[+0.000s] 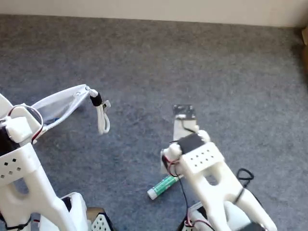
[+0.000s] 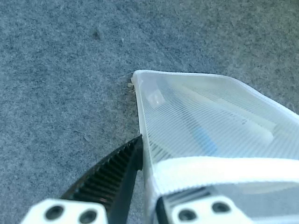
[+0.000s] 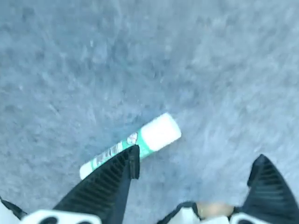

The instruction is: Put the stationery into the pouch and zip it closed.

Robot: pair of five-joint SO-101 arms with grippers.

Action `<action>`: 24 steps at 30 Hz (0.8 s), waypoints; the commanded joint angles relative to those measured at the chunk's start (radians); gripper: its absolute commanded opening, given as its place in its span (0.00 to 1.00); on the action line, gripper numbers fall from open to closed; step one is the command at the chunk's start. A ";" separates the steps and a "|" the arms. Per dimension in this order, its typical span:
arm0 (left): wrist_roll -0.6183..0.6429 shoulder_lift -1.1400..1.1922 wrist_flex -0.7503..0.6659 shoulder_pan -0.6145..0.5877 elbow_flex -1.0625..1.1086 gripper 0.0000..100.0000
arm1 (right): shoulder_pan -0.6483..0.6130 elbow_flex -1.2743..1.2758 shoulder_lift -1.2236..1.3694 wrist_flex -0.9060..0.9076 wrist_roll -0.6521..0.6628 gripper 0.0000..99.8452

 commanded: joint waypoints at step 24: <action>0.005 0.007 -0.012 0.018 0.019 0.01 | -0.125 -0.375 0.386 -0.094 -0.135 0.35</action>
